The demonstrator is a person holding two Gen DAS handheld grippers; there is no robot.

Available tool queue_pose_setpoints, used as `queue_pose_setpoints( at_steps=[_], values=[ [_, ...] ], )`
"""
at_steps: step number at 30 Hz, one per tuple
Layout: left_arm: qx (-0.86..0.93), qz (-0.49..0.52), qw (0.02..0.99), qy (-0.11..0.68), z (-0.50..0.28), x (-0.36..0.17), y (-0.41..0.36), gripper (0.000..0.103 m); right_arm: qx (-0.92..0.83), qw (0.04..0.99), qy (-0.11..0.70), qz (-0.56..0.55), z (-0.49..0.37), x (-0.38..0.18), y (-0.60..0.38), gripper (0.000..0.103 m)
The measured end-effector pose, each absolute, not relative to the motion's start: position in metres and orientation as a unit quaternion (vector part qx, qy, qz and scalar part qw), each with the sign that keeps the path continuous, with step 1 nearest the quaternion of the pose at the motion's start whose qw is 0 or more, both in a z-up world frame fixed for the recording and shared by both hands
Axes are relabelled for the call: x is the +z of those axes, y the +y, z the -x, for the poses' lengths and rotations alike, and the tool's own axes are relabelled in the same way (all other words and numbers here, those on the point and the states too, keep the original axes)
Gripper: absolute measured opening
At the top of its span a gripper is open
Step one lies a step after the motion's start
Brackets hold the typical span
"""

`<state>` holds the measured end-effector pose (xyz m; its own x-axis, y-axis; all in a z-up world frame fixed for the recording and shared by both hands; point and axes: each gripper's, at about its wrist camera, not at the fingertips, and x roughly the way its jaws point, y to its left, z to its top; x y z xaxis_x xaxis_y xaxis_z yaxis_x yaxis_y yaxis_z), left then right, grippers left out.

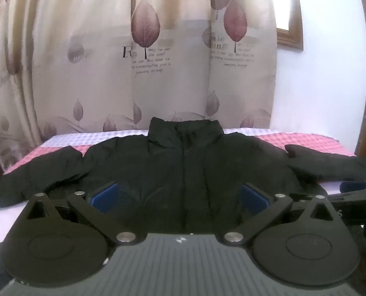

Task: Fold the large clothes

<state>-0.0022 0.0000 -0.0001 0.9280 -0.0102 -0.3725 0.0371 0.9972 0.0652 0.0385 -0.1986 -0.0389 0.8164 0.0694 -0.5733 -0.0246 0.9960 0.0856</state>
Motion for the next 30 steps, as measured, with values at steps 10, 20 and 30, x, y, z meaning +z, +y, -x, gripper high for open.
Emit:
queue_pose_setpoints(
  at_steps=[10,20,30],
  values=[
    [0.011,0.011,0.972,0.236,-0.009,-0.009,0.019,0.103,0.015,0.952,0.304,-0.026,-0.037,-0.036,-0.196,0.103],
    [0.048,0.068,0.958,0.273,-0.023,-0.020,0.046,0.103,-0.006,0.954,0.299,0.012,-0.031,-0.040,-0.193,0.103],
    [0.051,0.052,0.962,0.264,-0.023,-0.024,0.052,0.103,-0.008,0.950,0.312,-0.010,-0.033,-0.039,-0.193,0.103]
  ],
)
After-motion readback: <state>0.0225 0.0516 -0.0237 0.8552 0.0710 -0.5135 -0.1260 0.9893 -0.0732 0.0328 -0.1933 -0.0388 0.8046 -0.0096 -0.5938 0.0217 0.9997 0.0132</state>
